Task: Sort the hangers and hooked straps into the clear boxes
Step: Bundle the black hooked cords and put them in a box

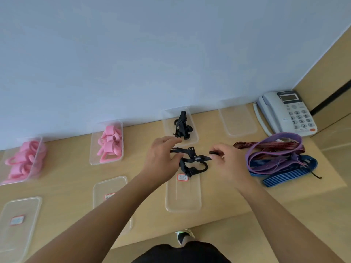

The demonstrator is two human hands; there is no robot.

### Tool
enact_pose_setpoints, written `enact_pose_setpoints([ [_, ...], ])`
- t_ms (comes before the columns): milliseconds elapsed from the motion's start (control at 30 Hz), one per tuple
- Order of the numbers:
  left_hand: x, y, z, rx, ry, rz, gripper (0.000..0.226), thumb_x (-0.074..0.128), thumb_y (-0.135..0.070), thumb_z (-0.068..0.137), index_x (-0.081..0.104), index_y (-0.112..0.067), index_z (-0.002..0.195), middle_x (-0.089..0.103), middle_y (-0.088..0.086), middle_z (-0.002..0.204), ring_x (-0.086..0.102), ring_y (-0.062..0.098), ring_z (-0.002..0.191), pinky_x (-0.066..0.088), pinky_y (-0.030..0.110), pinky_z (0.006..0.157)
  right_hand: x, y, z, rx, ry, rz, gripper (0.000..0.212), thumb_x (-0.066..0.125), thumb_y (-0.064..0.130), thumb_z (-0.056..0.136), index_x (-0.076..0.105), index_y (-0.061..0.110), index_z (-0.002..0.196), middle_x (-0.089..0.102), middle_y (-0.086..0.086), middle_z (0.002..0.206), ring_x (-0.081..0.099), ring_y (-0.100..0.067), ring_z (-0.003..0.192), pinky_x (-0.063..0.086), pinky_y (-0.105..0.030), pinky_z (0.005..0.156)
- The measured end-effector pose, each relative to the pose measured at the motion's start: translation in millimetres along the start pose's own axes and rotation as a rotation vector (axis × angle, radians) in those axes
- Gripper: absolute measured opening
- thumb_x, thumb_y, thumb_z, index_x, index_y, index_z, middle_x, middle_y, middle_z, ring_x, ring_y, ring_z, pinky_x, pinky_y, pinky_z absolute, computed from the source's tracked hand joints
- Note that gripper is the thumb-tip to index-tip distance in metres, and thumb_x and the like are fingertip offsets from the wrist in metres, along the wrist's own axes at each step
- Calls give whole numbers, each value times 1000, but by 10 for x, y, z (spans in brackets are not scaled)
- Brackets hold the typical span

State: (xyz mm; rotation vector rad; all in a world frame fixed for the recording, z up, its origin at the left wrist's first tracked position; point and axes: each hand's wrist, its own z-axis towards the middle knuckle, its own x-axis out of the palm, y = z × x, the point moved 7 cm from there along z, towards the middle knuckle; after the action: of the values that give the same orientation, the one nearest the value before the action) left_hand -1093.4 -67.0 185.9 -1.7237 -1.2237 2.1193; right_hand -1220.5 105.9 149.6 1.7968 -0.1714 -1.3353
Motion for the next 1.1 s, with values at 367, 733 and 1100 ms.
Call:
enact_pose_setpoints([
  [367,-773,-722,-728,289,54,-197,45,72,-22,96,62,-25,140,67,-11,129,51,-14,109,34,0,92,-1089,1873,-853,-417,-117,387,26,66,6,89,73,30,89,72,9,82,69,-14,76,58,-30,62],
  [733,-1375,-1784,-1342,299,46,-673,14,49,-20,109,62,-22,115,62,-2,84,57,19,56,50,28,60,-2077,2531,-1651,-481,-242,720,26,69,6,91,75,29,102,79,-5,91,74,-16,79,60,-29,80],
  [1100,-1351,-2347,-1719,246,47,-904,31,58,-40,104,58,-13,119,41,-7,70,28,12,52,27,21,48,-2501,2625,-1744,-468,-215,961,14,69,-1,90,74,8,100,65,-7,78,70,-23,73,63,-38,75],
])
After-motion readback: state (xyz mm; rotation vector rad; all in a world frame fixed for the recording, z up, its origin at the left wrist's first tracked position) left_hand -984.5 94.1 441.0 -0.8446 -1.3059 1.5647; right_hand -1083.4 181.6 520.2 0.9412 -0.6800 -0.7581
